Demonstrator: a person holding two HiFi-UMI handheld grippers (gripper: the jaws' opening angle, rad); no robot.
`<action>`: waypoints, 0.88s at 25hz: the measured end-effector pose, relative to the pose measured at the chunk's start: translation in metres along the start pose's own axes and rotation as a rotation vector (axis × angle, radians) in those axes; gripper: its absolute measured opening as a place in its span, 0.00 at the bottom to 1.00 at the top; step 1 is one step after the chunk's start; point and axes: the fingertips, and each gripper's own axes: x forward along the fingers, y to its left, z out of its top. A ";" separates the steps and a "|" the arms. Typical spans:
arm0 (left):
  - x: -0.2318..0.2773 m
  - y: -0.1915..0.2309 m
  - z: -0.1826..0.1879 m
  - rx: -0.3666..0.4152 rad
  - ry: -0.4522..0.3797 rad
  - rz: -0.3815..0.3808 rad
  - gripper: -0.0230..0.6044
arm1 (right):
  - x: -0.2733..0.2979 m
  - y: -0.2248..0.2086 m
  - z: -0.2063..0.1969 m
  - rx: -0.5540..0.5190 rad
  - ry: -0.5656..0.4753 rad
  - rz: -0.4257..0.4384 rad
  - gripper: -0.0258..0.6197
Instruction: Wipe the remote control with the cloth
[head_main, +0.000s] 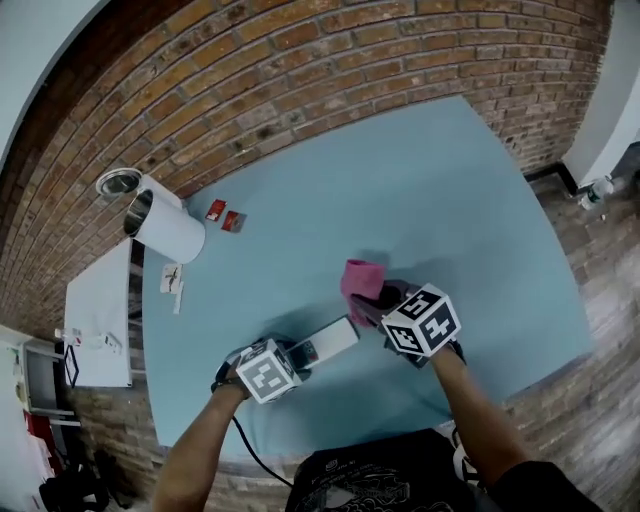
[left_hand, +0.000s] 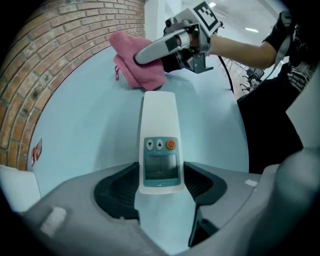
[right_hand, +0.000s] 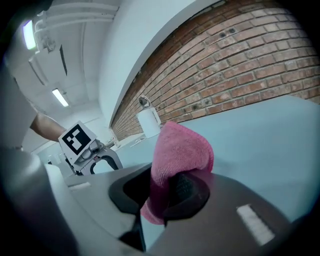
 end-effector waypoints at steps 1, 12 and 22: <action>0.000 0.001 0.000 -0.019 -0.015 0.001 0.47 | -0.006 -0.002 -0.002 0.015 -0.015 -0.023 0.14; -0.009 -0.003 0.003 -0.303 -0.142 -0.204 0.47 | -0.042 0.014 -0.025 0.160 -0.156 -0.215 0.14; -0.024 -0.043 0.020 -0.743 -0.421 -0.757 0.47 | -0.044 0.027 -0.024 0.156 -0.247 -0.332 0.14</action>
